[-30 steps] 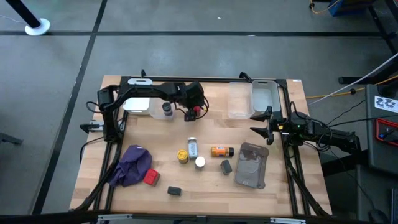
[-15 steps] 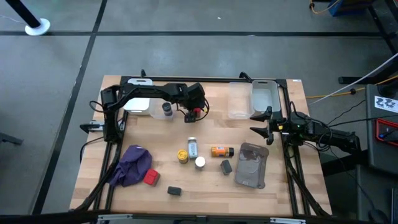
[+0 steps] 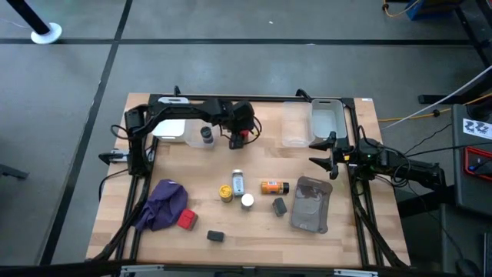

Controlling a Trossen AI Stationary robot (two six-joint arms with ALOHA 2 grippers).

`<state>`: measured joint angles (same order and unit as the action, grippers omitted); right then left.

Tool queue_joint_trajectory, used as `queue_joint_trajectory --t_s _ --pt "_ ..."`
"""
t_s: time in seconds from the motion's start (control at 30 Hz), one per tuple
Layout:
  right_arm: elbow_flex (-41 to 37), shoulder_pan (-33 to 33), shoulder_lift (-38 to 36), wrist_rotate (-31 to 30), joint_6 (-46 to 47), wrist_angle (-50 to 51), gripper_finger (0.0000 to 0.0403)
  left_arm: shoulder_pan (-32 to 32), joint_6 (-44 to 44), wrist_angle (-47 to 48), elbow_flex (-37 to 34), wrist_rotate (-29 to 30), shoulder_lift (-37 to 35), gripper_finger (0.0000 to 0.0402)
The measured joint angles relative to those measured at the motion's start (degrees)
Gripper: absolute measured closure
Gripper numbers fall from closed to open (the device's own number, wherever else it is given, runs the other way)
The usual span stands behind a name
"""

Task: Sort spices by type
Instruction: Put the top red seasoning can into the white bin

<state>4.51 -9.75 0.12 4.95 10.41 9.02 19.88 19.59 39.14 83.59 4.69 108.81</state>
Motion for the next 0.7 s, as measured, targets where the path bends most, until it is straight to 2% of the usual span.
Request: queue_joint_trajectory --t_s 0.23,0.37,0.7 --pt "0.0 0.0 0.0 0.0 0.0 0.0 0.0143 0.2 1.2 11.8 10.9 4.9 -2.1 0.0201" --pt "0.0 0.0 0.0 0.1 0.0 0.0 0.0143 1.2 -1.3 20.9 16.8 7.3 -4.4 0.0201" --pt "0.0 0.0 0.0 0.1 0.0 0.0 0.0143 8.6 -13.6 40.8 18.4 12.9 -13.6 0.0201"
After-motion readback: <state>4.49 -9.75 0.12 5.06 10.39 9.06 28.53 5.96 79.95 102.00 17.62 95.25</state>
